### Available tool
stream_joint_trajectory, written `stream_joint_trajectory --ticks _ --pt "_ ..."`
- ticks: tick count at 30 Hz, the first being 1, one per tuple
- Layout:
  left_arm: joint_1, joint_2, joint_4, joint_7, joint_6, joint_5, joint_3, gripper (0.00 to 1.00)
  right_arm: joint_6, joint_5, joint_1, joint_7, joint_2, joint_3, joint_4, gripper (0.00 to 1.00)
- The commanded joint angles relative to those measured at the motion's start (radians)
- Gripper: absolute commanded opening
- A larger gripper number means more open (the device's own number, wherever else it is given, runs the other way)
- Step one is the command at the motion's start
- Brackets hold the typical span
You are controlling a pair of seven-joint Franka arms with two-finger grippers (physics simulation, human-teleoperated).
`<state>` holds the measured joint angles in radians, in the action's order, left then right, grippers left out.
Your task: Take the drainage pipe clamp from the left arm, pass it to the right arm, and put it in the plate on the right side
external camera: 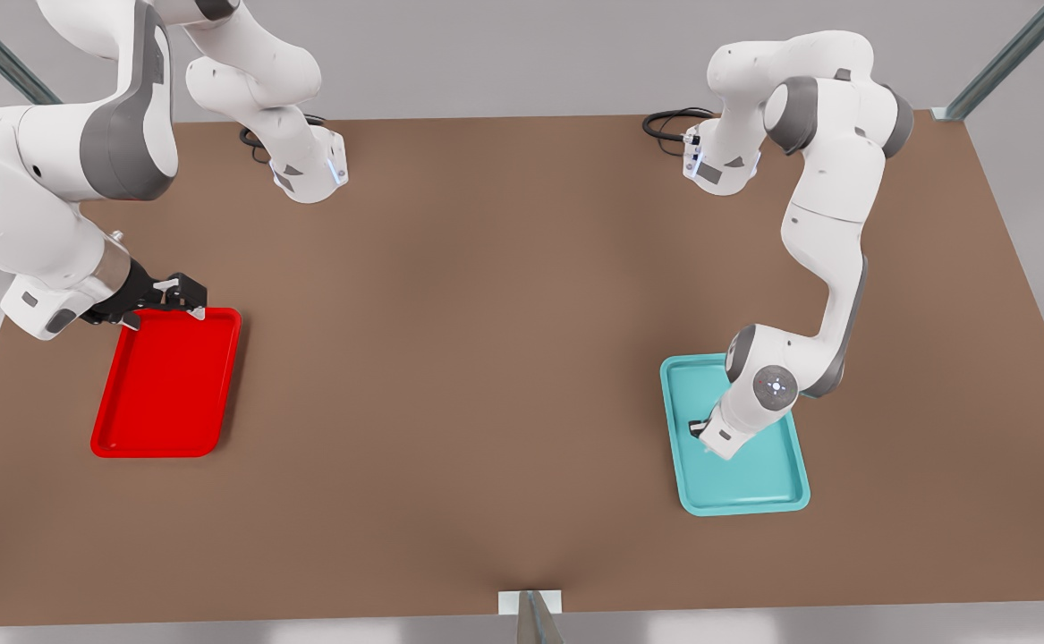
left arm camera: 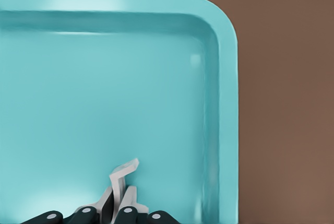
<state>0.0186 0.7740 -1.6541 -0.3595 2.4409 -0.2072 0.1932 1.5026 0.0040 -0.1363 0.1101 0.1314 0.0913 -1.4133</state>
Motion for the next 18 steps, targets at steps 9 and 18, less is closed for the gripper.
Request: stream_joint_trajectory --ticks 9,18 --pt "0.0 -0.001 0.007 -0.019 0.004 0.008 0.002 0.21 -0.001 0.001 0.001 0.014 0.002 0.001 0.0 1.0" --pt "0.13 -0.051 0.169 -0.634 -0.209 0.086 0.022 0.21 -0.001 0.001 0.001 0.02 0.004 0.001 0.0 1.0"
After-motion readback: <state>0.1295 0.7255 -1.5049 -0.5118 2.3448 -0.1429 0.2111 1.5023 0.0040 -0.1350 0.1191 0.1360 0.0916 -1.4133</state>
